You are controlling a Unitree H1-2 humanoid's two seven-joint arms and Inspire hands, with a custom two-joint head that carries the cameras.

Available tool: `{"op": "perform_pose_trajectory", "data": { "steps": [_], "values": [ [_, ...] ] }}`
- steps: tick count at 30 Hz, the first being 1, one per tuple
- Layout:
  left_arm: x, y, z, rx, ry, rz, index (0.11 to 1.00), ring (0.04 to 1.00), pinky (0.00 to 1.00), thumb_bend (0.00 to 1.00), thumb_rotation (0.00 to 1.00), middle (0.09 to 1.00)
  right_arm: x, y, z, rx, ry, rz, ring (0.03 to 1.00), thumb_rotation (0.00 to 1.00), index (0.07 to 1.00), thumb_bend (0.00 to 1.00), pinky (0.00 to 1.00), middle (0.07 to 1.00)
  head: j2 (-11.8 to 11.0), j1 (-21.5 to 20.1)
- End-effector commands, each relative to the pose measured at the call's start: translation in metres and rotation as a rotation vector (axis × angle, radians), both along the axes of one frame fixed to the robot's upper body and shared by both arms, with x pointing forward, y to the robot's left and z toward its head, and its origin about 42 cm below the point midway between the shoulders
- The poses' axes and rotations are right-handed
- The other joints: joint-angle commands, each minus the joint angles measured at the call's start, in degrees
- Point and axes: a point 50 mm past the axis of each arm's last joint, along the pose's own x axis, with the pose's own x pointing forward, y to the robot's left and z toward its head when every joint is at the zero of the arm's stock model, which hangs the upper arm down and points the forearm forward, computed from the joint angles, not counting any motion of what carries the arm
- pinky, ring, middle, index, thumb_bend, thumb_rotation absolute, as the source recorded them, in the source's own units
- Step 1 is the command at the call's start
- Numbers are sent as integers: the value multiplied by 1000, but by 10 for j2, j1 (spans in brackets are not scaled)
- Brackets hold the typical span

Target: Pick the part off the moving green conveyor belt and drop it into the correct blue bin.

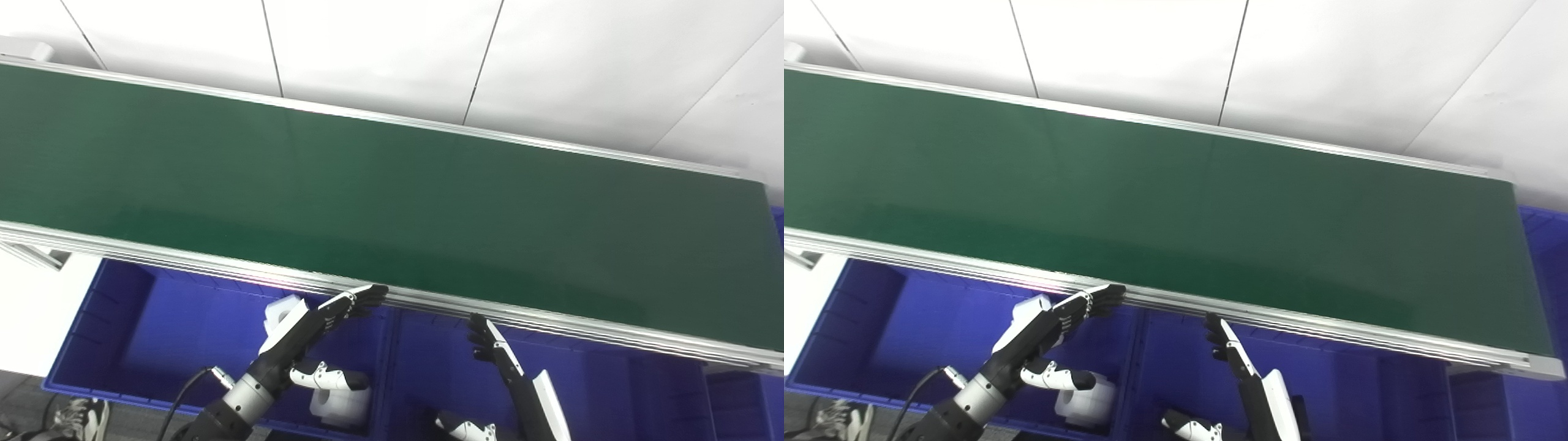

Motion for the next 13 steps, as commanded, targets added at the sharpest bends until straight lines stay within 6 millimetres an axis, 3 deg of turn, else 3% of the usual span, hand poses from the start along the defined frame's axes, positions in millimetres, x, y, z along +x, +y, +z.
{"op": "perform_pose_trajectory", "data": {
  "steps": [1, 13],
  "values": [
    [-2, 4, 4, -26, -32, 31, 874, 879, 838, 778, 584, 886, -4, 3, 2, 8, -14, -6, 874, 541, 955, 777, 800, 917, 1, 0],
    [-6, 18, -7, 33, 2, 36, 856, 870, 841, 784, 568, 873, 0, 15, -7, 0, 3, -26, 890, 485, 958, 784, 827, 920, -18, -34]
  ]
}}
